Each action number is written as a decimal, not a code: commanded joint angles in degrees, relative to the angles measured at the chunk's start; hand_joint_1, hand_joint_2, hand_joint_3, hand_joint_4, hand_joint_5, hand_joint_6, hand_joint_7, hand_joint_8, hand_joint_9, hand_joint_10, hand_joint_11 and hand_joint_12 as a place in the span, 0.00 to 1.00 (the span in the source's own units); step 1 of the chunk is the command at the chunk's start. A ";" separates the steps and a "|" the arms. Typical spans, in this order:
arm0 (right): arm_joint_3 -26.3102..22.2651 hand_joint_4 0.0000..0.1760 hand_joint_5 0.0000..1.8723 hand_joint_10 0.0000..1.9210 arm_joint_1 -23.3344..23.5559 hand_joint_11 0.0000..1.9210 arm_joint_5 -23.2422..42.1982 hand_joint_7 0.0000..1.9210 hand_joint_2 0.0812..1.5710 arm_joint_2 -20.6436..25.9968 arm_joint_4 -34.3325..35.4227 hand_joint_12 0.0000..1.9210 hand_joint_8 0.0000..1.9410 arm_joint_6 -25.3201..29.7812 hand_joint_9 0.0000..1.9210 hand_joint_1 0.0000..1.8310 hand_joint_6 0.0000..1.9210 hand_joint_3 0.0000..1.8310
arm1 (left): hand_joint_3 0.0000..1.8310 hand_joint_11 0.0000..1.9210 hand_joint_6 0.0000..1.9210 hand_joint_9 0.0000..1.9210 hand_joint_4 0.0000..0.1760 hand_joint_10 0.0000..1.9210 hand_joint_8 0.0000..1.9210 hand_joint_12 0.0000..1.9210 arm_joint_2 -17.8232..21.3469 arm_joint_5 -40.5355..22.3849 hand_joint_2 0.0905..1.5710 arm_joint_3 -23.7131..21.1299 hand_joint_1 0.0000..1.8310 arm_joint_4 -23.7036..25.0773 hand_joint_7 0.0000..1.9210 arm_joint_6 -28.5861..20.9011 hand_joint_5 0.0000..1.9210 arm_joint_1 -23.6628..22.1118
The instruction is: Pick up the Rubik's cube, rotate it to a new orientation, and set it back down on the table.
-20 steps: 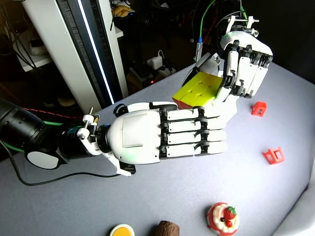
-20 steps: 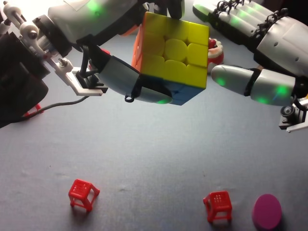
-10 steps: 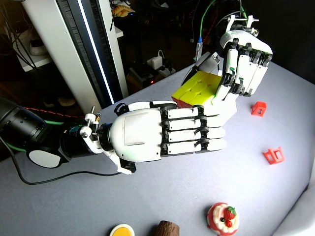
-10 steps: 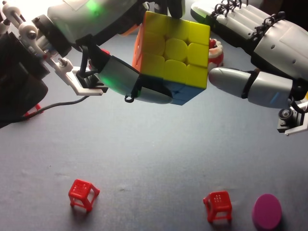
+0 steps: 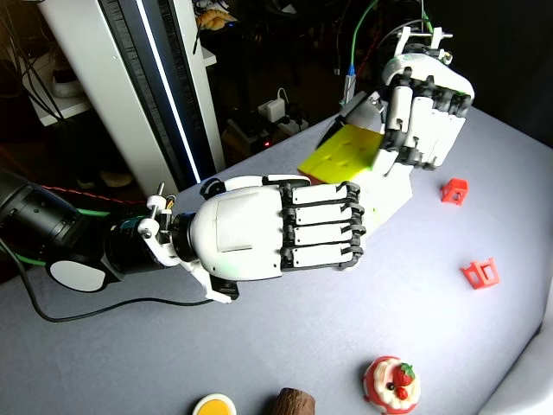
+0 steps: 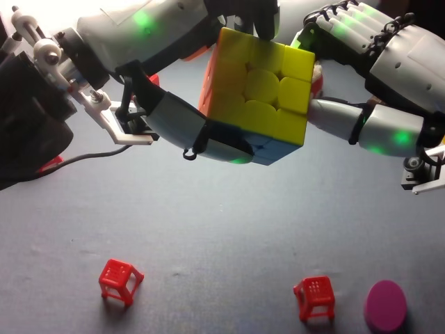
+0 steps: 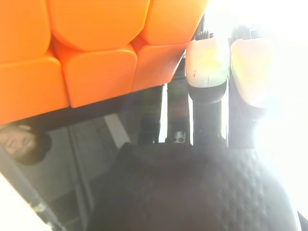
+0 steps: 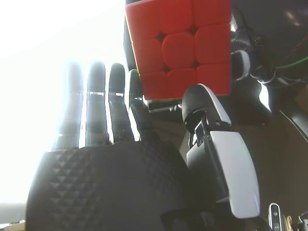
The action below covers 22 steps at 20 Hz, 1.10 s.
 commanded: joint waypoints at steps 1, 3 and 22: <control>-0.33 0.00 0.00 1.00 0.59 0.00 6.84 0.00 0.85 -0.12 0.02 1.00 1.00 0.38 0.00 0.13 0.96 0.00 | 0.56 0.76 0.86 0.70 0.00 1.00 1.00 1.00 0.14 -8.67 0.46 0.14 0.59 -4.22 0.59 0.19 0.42 -0.88; -0.58 0.00 0.00 1.00 0.59 0.00 7.13 0.00 0.86 -0.12 -0.10 1.00 1.00 0.38 0.05 0.11 1.00 0.00 | 0.59 0.77 0.89 0.72 0.00 1.00 1.00 1.00 0.15 -8.71 0.45 0.15 0.59 -4.36 0.61 0.23 0.42 -0.84; -5.94 0.00 0.02 1.00 0.65 0.05 10.76 0.12 0.84 0.73 -4.46 1.00 1.00 0.38 0.14 0.23 1.00 0.00 | 0.67 0.71 0.94 0.65 0.00 1.00 1.00 1.00 -0.26 -7.07 0.41 1.08 0.62 -7.24 0.55 0.90 0.44 -0.22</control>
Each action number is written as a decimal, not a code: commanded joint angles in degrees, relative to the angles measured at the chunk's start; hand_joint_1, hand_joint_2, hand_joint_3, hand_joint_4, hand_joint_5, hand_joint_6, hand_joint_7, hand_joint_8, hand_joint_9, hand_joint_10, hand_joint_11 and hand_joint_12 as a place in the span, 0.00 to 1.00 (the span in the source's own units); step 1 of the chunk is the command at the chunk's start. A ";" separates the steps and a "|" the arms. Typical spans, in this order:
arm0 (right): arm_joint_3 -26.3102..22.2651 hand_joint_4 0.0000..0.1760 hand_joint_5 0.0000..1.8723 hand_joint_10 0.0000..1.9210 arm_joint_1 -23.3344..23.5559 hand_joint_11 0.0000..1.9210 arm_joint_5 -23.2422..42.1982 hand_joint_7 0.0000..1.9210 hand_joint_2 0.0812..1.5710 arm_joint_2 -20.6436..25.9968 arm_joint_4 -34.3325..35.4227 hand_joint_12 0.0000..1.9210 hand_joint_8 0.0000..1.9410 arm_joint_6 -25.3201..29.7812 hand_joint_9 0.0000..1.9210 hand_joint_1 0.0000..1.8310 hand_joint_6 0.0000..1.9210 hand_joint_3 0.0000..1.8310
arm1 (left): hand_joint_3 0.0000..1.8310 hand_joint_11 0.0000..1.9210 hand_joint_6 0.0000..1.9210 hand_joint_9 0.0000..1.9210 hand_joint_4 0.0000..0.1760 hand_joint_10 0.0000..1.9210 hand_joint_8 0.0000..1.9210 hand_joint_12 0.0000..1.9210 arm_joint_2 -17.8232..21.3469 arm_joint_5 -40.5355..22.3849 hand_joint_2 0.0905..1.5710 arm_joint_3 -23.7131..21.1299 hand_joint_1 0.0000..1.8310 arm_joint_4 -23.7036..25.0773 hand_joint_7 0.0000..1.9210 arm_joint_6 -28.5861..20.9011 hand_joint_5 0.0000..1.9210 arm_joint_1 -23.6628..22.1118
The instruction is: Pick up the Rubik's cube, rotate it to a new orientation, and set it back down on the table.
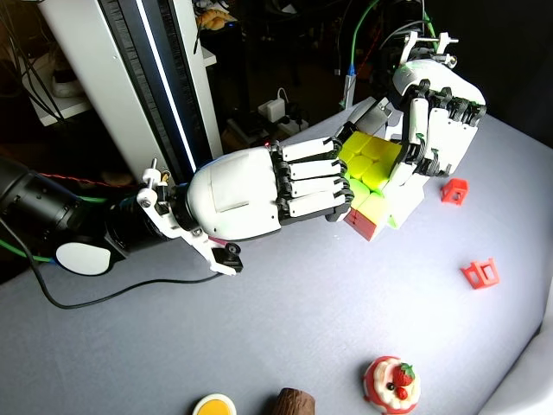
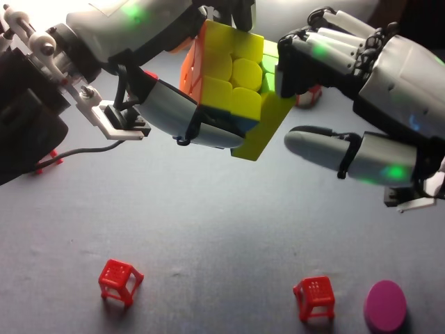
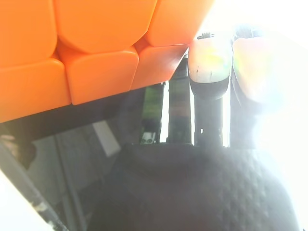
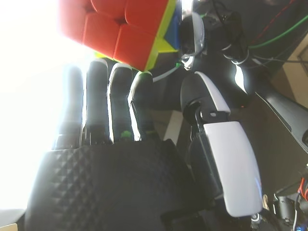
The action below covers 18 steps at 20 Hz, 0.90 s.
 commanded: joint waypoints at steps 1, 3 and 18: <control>-0.51 0.00 0.02 1.00 0.47 0.05 6.46 0.15 0.86 -0.39 0.31 1.00 1.00 0.36 0.16 0.18 1.00 0.00 | 0.51 0.72 0.99 0.65 0.00 1.00 1.00 1.00 -0.21 -9.54 0.43 0.14 0.76 -2.42 0.58 -0.72 0.48 -0.62; -1.04 0.00 0.08 1.00 0.45 0.05 6.62 0.20 0.88 -0.39 -0.39 1.00 1.00 0.36 0.16 0.08 1.00 0.01 | 0.57 0.73 1.00 0.67 0.00 1.00 1.00 1.00 -0.22 -9.58 0.40 0.22 0.80 -2.81 0.57 -0.65 0.52 -0.56; -4.81 0.00 0.05 0.53 0.34 0.00 8.15 0.16 0.88 7.06 3.59 0.80 0.16 0.36 0.06 0.00 0.39 0.00 | 0.63 0.47 0.84 0.40 0.00 1.00 0.95 1.00 -3.19 -6.20 0.42 2.90 0.74 -5.83 0.42 -2.52 0.43 1.91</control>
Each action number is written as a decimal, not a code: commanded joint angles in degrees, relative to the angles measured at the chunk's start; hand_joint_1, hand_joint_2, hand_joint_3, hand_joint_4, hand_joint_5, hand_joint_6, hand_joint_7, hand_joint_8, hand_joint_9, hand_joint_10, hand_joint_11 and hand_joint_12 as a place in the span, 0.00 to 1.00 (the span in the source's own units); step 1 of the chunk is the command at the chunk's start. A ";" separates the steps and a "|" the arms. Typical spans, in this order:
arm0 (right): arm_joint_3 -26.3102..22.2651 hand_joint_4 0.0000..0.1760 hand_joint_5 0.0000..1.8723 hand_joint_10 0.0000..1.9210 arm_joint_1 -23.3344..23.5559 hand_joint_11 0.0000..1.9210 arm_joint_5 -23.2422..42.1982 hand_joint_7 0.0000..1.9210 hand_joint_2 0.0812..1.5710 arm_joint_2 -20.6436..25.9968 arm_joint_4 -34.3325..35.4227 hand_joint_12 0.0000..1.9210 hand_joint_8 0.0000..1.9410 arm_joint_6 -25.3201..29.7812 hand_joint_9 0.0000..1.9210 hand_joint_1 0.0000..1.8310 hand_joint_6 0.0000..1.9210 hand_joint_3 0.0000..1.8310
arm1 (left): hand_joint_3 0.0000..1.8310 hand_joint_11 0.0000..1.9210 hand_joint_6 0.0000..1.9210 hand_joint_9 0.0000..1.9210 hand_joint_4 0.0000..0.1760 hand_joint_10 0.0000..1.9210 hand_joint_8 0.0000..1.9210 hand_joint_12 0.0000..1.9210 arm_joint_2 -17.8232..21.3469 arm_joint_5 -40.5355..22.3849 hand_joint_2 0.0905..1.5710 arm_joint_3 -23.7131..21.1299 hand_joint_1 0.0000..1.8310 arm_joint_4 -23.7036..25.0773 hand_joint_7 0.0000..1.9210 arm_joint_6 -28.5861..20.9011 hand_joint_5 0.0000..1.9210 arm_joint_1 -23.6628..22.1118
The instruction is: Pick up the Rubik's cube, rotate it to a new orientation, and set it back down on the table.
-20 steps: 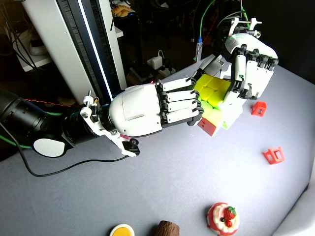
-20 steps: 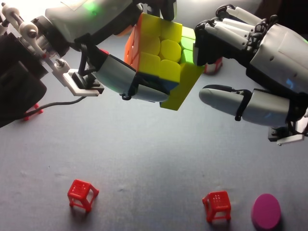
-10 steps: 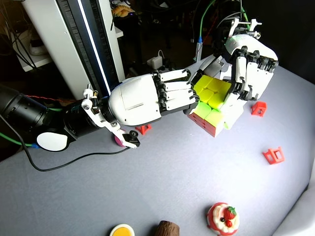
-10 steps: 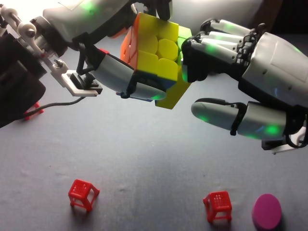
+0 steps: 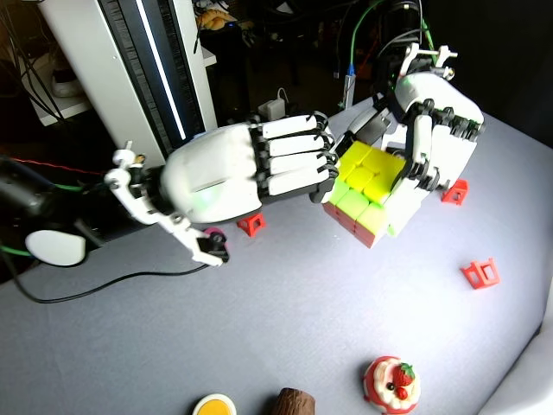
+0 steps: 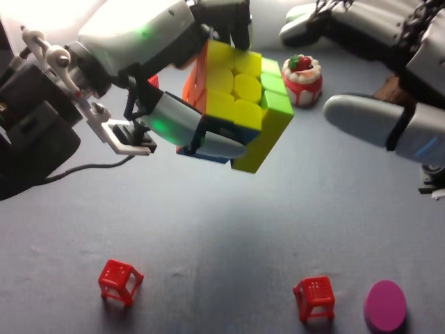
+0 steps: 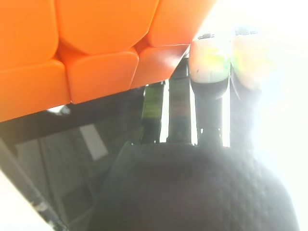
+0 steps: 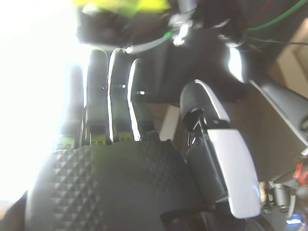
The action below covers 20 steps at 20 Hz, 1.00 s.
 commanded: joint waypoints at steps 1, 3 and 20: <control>-0.37 0.00 0.06 0.54 0.11 0.00 6.92 0.18 0.88 0.16 2.26 0.82 0.15 0.36 0.07 0.00 0.37 0.00 | 0.60 0.51 0.77 0.47 0.00 1.00 0.99 1.00 -0.51 -7.44 0.44 0.40 0.68 -1.98 0.41 -1.28 0.45 -0.51; -0.37 0.00 0.07 0.54 -0.53 0.00 7.71 0.18 0.88 0.61 3.64 0.79 0.13 0.36 0.05 0.00 0.38 0.00 | 0.66 0.60 0.82 0.56 0.00 1.00 1.00 1.00 -2.18 -5.34 0.41 2.14 0.66 -2.27 0.45 -2.97 0.44 0.00; -0.08 0.00 0.07 0.55 -1.44 0.00 9.30 0.18 0.88 0.53 5.84 0.82 0.11 0.36 0.03 0.00 0.39 0.00 | 0.00 0.00 0.45 0.06 0.37 0.67 0.46 0.92 -8.47 7.76 0.70 10.98 0.58 -4.28 0.12 -9.97 0.11 4.09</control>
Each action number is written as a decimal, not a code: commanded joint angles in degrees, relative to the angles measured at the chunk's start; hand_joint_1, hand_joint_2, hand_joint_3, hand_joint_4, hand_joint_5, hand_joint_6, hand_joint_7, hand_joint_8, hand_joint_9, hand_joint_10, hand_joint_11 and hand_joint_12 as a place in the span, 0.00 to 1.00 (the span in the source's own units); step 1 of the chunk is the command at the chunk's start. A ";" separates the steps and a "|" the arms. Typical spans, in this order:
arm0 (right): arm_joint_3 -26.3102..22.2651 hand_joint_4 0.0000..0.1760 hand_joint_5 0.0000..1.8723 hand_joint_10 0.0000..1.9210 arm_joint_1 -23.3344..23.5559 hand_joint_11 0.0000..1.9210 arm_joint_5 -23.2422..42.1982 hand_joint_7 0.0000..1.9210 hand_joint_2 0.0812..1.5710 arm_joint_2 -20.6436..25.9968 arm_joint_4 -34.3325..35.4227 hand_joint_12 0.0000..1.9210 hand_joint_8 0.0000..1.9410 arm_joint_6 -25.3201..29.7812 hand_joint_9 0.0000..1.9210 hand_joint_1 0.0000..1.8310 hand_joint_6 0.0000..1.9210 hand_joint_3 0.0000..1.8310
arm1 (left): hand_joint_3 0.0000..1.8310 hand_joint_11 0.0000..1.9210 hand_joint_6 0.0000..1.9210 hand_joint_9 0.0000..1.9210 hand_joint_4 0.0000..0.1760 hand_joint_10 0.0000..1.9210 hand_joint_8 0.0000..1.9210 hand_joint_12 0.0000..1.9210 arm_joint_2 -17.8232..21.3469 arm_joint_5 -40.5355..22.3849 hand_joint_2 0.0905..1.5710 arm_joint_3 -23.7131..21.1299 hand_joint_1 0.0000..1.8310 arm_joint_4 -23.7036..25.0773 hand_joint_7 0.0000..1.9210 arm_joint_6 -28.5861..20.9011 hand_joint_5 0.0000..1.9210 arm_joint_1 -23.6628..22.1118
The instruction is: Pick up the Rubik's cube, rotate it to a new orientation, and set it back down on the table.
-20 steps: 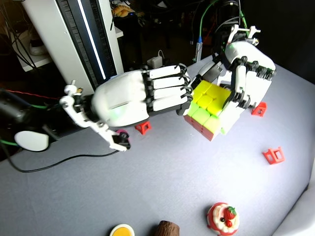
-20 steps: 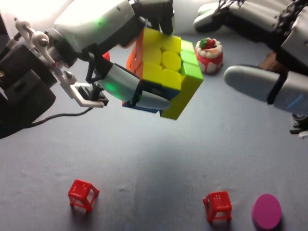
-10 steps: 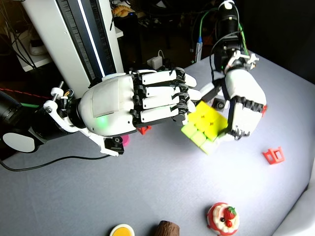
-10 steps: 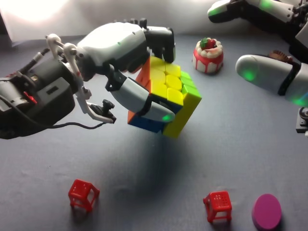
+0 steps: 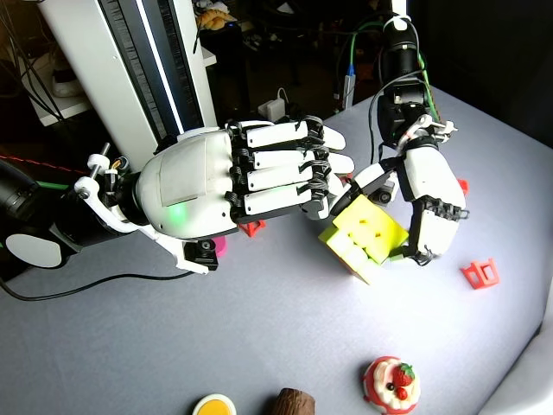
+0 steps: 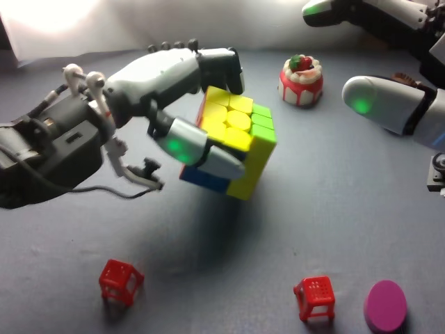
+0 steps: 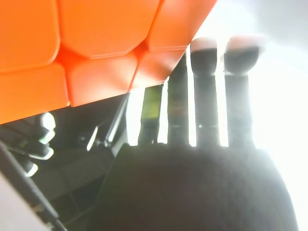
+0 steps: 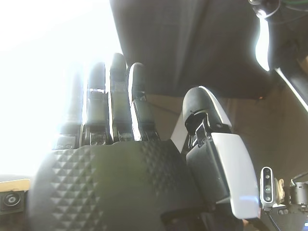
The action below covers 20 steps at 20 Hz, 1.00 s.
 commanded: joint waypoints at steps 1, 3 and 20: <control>0.08 0.00 0.06 0.56 0.20 0.00 7.07 0.18 0.88 -0.09 1.55 0.83 0.12 0.34 0.03 0.00 0.40 0.00 | 0.00 0.00 0.38 0.05 0.47 0.64 0.41 0.91 0.30 -5.05 0.68 -0.20 0.58 -0.63 0.11 0.49 0.11 -0.07; 0.07 0.00 0.06 0.56 0.11 0.00 7.07 0.18 0.88 -0.07 1.70 0.83 0.12 0.34 0.02 0.00 0.40 0.00 | 0.00 0.00 0.26 0.03 0.49 0.57 0.28 0.87 1.89 -6.48 0.66 -1.79 0.56 -0.62 0.11 1.21 0.11 0.73; -1.37 0.00 0.00 0.00 -1.91 0.00 7.05 0.00 0.84 2.80 3.96 0.00 0.00 0.34 0.00 0.00 0.00 0.00 | 0.00 0.00 0.00 0.00 0.90 0.00 0.00 0.00 16.14 -26.83 0.56 -15.34 0.00 -3.96 0.00 9.40 0.00 6.92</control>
